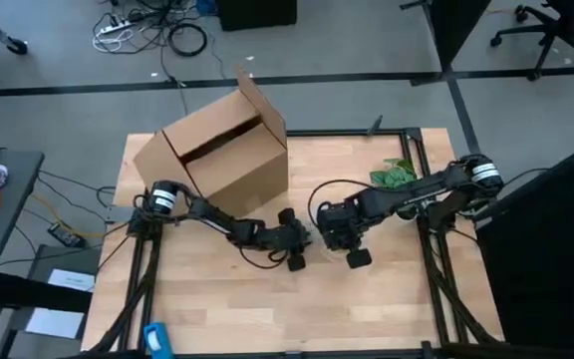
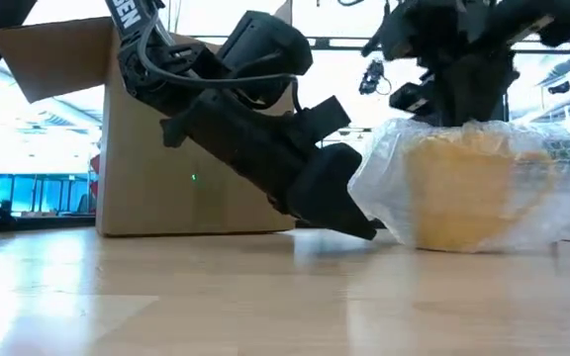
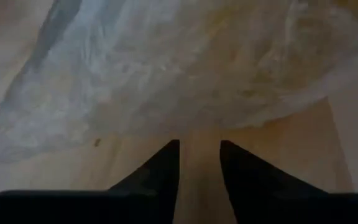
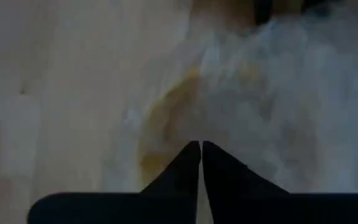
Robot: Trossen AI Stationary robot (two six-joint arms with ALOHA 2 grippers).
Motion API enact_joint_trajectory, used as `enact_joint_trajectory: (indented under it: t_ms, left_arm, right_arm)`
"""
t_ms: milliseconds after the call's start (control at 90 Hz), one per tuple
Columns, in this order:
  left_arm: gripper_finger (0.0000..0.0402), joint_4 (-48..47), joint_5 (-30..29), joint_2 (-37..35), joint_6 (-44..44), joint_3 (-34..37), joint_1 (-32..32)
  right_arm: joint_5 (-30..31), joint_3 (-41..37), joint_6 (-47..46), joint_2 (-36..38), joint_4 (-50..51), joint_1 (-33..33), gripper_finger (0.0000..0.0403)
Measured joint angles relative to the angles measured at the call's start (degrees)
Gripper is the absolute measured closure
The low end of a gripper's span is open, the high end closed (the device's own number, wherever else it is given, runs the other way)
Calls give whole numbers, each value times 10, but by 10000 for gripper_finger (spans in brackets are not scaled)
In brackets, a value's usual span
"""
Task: Wrap mug
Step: Wrap the yellow mug with the bubble wrap
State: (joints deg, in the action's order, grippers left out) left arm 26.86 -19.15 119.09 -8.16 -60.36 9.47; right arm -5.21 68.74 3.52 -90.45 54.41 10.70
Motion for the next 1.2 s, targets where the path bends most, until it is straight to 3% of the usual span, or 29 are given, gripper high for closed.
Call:
enact_joint_trajectory:
  t_ms: [122, 278, 433, 767, 1200]
  left_arm:
    - [301, -1, 0, 0, -1, 0, 0]
    - [301, -1, -1, 0, -6, 0, 0]
    - [301, -4, -1, -1, -15, 0, 3]
    - [301, -37, -6, -2, -26, -1, 18]
    - [301, -54, -7, -5, -30, -2, 23]
  right_arm:
    - [17, 16, -13, 18, 47, 0, 403]
    - [34, 21, -4, 29, -18, 9, 403]
    - [33, -5, 14, -8, -85, 9, 403]
    - [16, -54, 16, -106, -100, 8, 403]
    - [28, 13, -11, 35, 35, 7, 403]
